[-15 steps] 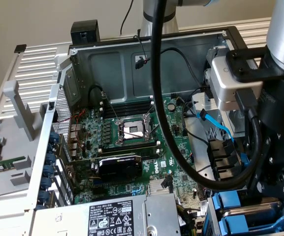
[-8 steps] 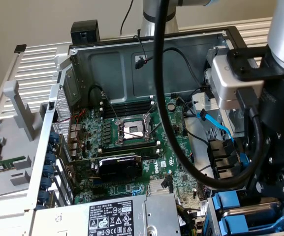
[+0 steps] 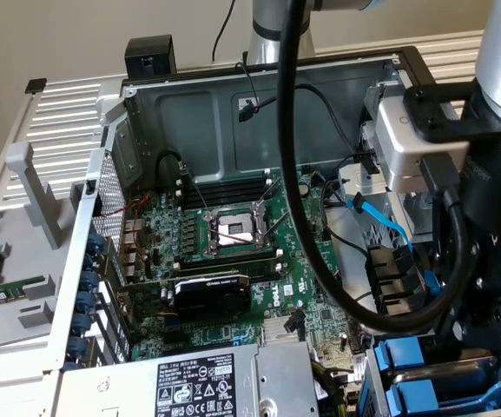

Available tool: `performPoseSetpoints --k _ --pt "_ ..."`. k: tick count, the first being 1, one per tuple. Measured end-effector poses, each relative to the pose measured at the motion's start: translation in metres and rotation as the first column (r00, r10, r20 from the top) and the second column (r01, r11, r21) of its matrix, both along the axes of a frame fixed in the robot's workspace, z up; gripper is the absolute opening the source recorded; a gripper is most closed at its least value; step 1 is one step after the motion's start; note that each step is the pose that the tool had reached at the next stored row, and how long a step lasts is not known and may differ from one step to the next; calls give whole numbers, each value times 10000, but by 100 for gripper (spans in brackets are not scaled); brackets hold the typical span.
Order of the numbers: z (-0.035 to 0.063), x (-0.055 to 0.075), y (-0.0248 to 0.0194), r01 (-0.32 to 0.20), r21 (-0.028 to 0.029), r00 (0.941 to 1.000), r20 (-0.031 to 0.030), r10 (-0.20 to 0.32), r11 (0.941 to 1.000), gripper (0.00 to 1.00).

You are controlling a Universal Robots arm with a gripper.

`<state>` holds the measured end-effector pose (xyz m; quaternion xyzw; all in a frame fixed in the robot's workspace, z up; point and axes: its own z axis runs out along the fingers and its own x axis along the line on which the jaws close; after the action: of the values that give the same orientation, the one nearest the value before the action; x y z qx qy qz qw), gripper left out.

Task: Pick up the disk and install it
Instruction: 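Insert the first disk wire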

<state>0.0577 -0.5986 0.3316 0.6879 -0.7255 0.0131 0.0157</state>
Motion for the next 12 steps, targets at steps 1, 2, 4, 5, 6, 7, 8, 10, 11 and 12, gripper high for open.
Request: performPoseSetpoints --k 1,2,4,5,6,7,8,10,11,12 --pt "0 0 0 0 0 10000 0 0 10000 17" --pt "0 0 0 0 0 10000 0 0 10000 17" --pt "0 0 0 0 0 10000 0 0 10000 17" --pt "0 0 0 1 0 10000 0 -1 10000 17" --pt "0 0 0 0 0 10000 0 0 10000 17" --pt "0 0 0 0 0 10000 0 0 10000 17" --pt "0 0 0 0 0 10000 0 0 10000 17" --pt "1 0 0 0 0 10000 4 0 10000 17" --pt "7 0 -1 0 1 10000 6 0 10000 17" --pt "19 0 -1 -1 -2 10000 6 1 10000 17"
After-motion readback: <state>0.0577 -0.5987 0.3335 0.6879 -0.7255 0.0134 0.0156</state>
